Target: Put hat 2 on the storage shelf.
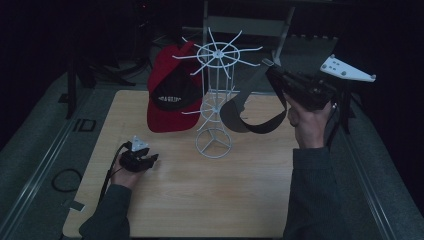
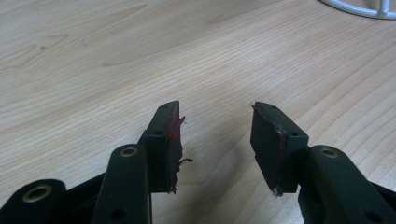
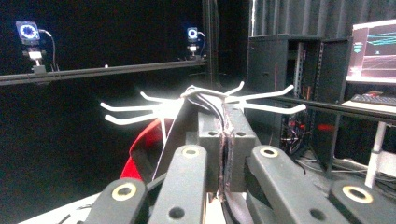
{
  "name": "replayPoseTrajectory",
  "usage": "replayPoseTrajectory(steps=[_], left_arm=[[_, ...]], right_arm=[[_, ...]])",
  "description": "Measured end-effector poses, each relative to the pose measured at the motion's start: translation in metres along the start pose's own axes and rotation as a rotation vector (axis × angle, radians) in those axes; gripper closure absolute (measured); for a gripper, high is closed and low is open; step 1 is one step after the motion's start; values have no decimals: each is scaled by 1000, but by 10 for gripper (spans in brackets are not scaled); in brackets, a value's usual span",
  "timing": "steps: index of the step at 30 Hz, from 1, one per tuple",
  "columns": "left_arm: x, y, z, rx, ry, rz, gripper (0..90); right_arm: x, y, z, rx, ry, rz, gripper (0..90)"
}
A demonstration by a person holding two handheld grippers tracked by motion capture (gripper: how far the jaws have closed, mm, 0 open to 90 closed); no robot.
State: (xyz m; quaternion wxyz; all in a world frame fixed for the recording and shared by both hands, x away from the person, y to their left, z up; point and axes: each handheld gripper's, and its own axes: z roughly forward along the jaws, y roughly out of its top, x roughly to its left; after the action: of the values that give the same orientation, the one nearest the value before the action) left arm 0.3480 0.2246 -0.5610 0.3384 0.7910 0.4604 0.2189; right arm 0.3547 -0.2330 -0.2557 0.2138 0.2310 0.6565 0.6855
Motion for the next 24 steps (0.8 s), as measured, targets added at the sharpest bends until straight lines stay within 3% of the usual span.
replayPoseTrajectory(steps=[7, 15, 24], left_arm=[[0, 0, 0, -2, -2, -1, 533], [1, 0, 0, -2, 0, 0, 533], [1, 0, 0, -2, 0, 5, 533]], right_arm=[[-1, 4, 5, -3, 5, -1, 877], [-7, 4, 13, -1, 19, 33, 877], [-6, 8, 15, -5, 20, 24, 877]])
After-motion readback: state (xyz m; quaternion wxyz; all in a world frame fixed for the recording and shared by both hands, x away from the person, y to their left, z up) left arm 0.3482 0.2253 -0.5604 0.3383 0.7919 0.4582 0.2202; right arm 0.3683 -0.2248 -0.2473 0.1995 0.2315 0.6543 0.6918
